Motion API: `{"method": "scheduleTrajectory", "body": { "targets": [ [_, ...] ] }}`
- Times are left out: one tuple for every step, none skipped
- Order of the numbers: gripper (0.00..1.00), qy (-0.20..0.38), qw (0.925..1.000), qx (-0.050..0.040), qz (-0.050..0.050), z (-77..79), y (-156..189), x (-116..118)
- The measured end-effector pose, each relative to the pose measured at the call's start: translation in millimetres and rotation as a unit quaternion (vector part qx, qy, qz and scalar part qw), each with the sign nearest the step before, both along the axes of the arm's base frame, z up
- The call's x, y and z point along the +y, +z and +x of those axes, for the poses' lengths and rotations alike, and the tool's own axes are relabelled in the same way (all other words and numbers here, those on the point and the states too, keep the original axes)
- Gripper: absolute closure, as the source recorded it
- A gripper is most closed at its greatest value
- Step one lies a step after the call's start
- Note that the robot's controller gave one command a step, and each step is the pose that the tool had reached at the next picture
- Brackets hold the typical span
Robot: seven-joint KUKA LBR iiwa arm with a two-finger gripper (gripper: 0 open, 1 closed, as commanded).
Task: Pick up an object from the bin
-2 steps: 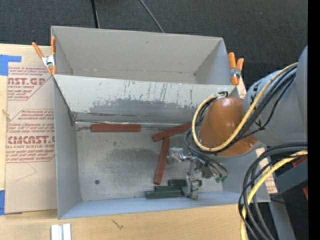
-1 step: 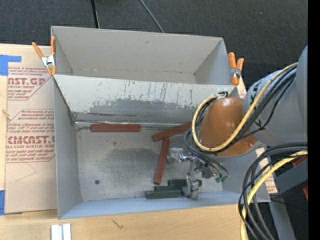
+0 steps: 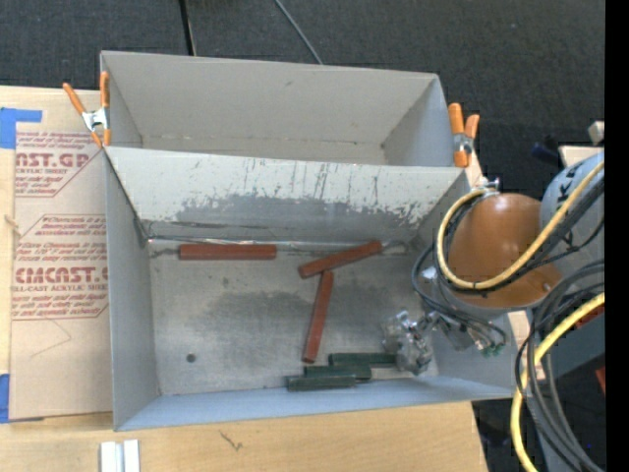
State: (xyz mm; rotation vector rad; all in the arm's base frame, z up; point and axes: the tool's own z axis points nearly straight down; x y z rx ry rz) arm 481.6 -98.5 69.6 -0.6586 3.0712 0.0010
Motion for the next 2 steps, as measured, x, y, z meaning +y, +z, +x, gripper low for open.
{"method": "scheduleTrajectory", "body": {
  "targets": [
    [0.0,0.0,1.0,-0.0086,0.0,4.6,2.2,0.4],
    [0.0,0.0,1.0,-0.0079,0.0,4.2,2.1,0.4]
  ]
}}
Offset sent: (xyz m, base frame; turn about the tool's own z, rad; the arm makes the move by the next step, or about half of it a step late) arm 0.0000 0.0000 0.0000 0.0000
